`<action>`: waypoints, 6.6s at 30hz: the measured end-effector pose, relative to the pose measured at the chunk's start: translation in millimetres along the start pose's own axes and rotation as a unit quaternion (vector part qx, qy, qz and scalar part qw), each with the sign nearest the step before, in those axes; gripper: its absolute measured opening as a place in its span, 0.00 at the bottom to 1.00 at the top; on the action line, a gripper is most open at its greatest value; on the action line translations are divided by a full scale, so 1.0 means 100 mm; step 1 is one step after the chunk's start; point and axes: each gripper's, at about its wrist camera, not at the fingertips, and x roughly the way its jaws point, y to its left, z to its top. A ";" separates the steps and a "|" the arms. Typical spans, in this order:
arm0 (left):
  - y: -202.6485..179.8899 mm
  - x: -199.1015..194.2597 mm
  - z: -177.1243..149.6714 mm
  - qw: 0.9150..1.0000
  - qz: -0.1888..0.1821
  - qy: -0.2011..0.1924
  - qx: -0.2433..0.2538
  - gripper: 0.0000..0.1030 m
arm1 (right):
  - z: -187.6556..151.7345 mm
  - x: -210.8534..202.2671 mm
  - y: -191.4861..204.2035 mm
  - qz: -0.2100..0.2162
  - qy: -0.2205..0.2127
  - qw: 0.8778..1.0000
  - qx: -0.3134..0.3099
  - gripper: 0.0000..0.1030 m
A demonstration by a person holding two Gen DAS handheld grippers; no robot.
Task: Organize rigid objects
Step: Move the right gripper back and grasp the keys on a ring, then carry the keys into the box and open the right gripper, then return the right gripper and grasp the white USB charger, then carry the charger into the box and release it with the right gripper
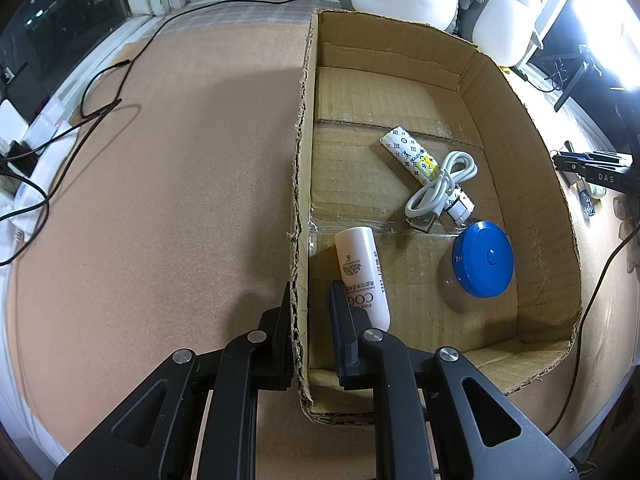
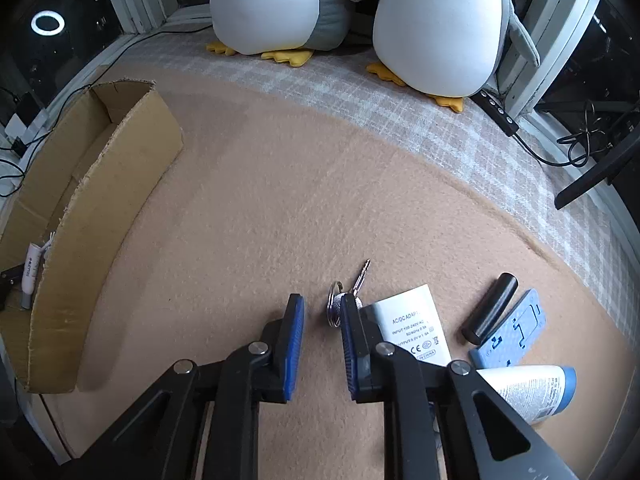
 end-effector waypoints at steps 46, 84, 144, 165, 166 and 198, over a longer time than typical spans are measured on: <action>-0.03 -0.01 0.00 1.000 0.001 -0.003 0.005 0.13 | 0.63 -0.78 1.76 0.127 -0.113 0.982 -0.084 0.02; -0.03 -0.01 0.00 1.000 0.002 -0.002 0.006 0.13 | 0.28 -0.84 0.87 0.062 -0.118 0.990 -0.042 0.50; -0.02 -0.01 0.01 1.000 0.008 -0.002 0.008 0.13 | -0.01 0.00 -0.36 -0.007 0.006 1.000 0.016 0.31; -0.02 -0.01 0.02 1.000 0.007 -0.003 0.007 0.13 | 0.33 -0.68 0.54 0.057 -0.074 0.995 -0.028 0.31; -0.03 -0.01 0.02 1.000 0.007 -0.003 0.007 0.13 | 0.35 -0.71 0.60 0.064 -0.078 0.994 -0.028 0.31; -0.05 0.00 0.06 1.000 0.006 -0.004 0.005 0.13 | 0.91 -0.06 2.03 0.061 -0.051 0.991 -0.109 0.31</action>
